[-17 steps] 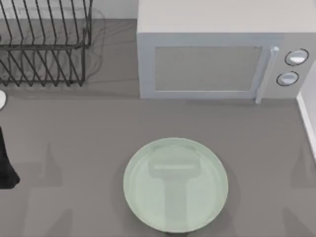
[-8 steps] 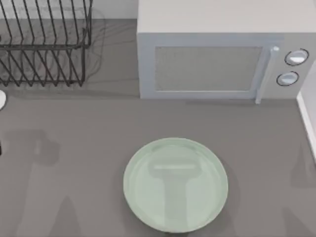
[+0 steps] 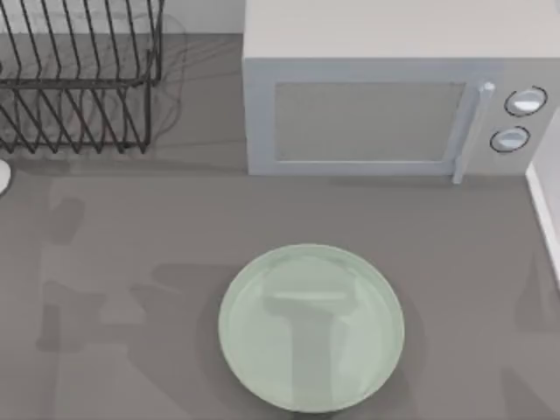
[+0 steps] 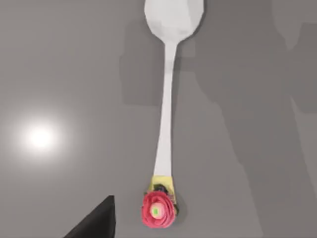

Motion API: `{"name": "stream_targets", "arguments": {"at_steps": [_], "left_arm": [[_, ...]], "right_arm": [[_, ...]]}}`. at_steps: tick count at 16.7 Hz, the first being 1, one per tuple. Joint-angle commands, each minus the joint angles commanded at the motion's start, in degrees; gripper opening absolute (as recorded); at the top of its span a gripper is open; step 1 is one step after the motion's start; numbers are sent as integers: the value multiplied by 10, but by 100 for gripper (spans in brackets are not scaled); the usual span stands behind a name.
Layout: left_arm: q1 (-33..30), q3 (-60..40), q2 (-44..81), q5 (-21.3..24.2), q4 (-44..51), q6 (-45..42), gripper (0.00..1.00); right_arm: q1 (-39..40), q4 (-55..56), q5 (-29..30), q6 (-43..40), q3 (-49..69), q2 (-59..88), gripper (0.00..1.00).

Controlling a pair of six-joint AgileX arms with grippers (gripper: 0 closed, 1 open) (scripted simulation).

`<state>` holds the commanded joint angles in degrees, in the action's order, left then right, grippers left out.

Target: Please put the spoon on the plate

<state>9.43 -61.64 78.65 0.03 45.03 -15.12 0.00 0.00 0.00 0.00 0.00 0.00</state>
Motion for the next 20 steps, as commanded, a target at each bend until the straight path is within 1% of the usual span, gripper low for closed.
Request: {"name": "stream_targets", "arguments": {"at_steps": [5,9,12,18,20], "left_arm": [[28,-183,231,-1,130,-45,100],[43,-281,346,-1,194,-67,100],[47,-310,379,0,212,-74,100],[44,-308,380,-1,210,-74,100],[45,-293,390,0,189,-74,100]], "right_arm": [[0,0,0,0,0,0,100],[0,0,0,0,0,0,100],[0,0,0,0,0,0,100],[0,0,0,0,0,0,100],[0,0,0,0,0,0,100]]}}
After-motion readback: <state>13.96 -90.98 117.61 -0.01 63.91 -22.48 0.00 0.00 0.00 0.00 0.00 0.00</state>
